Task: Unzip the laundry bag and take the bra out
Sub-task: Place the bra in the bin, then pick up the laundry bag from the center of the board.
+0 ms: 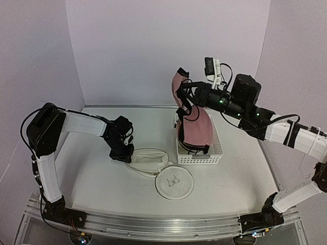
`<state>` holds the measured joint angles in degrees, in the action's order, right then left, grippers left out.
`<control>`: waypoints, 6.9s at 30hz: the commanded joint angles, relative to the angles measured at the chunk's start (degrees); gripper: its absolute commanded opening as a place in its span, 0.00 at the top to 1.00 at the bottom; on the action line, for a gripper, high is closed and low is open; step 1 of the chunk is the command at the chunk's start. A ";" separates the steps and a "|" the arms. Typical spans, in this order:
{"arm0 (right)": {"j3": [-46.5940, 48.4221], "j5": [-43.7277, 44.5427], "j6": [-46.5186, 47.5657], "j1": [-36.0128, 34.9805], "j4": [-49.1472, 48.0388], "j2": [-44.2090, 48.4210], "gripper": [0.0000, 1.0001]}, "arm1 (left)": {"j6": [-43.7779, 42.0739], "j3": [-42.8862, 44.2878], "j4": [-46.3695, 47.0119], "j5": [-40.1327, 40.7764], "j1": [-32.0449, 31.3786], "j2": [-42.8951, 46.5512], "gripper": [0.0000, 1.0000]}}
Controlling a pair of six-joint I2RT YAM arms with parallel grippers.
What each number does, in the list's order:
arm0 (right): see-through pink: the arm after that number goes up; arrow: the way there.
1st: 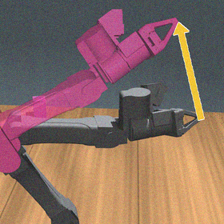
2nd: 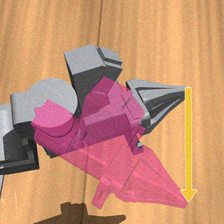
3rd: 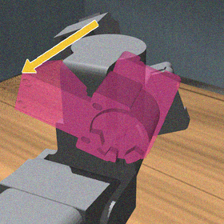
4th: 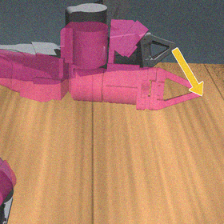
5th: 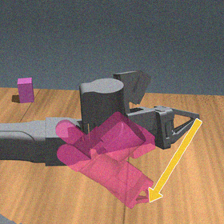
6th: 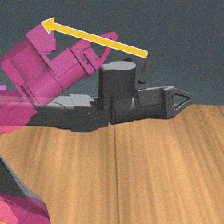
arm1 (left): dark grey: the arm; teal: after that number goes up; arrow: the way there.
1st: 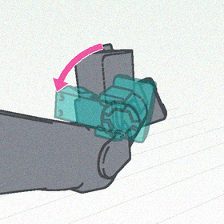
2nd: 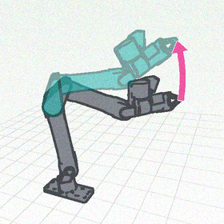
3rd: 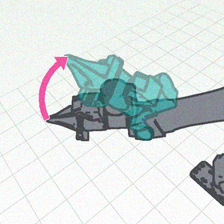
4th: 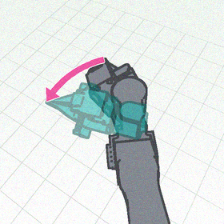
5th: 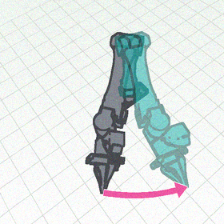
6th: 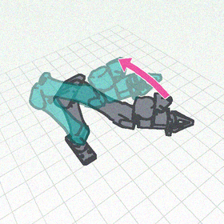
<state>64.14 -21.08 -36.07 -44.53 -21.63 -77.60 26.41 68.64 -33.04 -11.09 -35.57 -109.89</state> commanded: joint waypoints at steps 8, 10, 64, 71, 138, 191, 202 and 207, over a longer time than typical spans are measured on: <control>0.70 17.82 13.04 0.24 15.63 6.82 1.00 | -1.50 3.64 -5.65 5.14 0.42 4.68 1.00; 0.71 20.43 14.12 0.23 17.23 6.66 1.00 | -1.85 4.14 -6.63 6.08 0.41 5.20 1.00; 21.39 22.38 8.48 13.42 34.24 -34.47 0.67 | -0.74 1.75 -12.20 11.88 0.33 10.92 1.00; 19.58 22.83 8.08 13.40 36.38 -27.73 0.55 | -0.92 2.24 -12.23 11.89 0.33 10.53 1.00; -38.19 4.84 -3.04 -5.21 -11.85 -19.95 0.30 | -2.27 -22.37 17.65 4.50 -1.34 10.49 1.00; 13.42 4.14 21.30 -3.83 70.49 -13.22 1.00 | -2.43 -20.74 16.90 6.12 -1.43 38.50 0.42; 30.32 0.01 21.04 -1.55 81.60 -19.86 1.00 | -7.85 -14.21 14.93 -15.64 -2.19 40.17 0.37; 35.01 -6.49 12.52 -0.02 81.88 -21.42 1.00 | -8.81 -15.13 15.16 -19.29 -3.68 41.96 0.32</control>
<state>94.08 -21.21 -16.80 -45.56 59.27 -98.04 19.75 51.75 -18.13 -23.68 -38.13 -70.70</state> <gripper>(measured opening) 0.033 0.664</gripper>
